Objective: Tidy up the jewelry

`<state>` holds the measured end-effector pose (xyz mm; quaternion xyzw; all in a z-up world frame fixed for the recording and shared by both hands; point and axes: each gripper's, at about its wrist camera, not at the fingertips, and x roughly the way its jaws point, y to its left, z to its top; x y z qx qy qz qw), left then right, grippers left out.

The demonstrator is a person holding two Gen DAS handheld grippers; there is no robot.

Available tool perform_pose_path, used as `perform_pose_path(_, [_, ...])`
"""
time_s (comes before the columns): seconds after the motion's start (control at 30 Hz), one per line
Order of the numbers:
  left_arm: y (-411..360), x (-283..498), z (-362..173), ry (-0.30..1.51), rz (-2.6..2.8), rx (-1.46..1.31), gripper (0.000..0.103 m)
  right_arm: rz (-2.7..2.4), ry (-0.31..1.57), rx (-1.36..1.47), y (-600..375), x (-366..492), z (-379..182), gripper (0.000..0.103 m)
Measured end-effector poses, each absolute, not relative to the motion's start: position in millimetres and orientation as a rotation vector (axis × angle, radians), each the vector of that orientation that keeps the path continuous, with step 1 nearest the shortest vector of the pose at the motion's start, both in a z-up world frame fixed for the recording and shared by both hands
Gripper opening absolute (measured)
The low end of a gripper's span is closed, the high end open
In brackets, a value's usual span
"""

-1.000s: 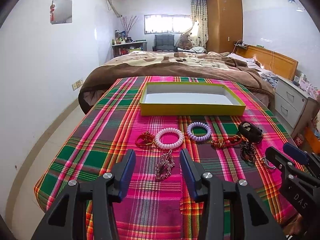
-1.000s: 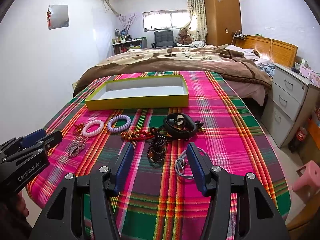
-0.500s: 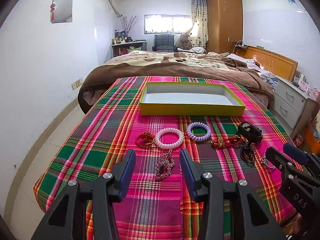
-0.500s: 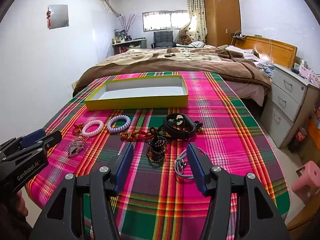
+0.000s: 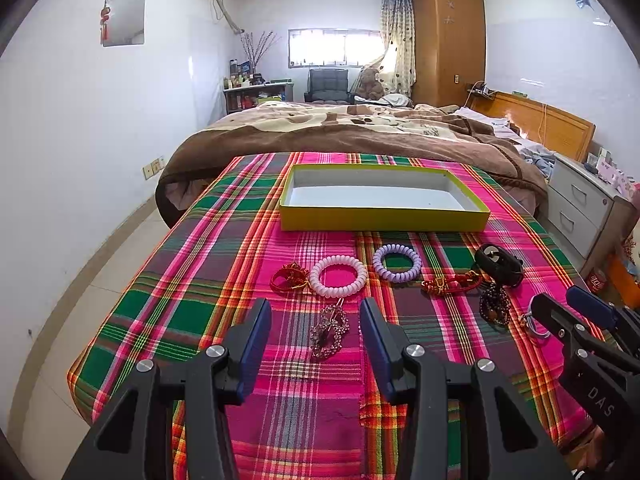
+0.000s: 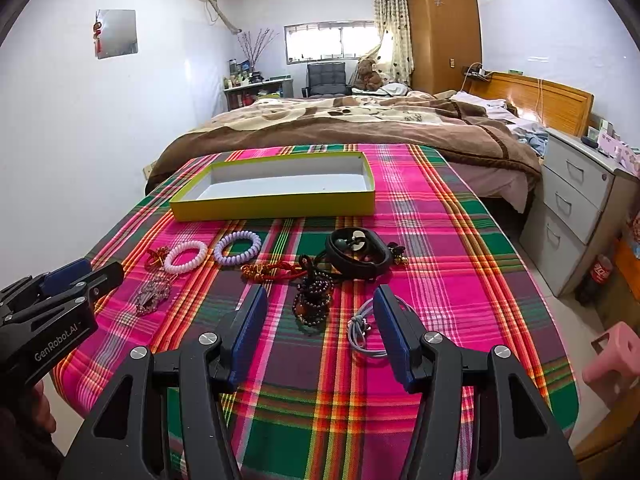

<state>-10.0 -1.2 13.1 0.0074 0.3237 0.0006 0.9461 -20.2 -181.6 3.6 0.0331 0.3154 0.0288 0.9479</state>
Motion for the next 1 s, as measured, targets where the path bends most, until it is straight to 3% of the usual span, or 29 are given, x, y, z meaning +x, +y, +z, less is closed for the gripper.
perform_pose_path(1.0, [14.2,1.3,7.6,0.698,-0.054,-0.024,0.046,0.057,0.64,0.08,-192.8,-18.8,3.8,0.056])
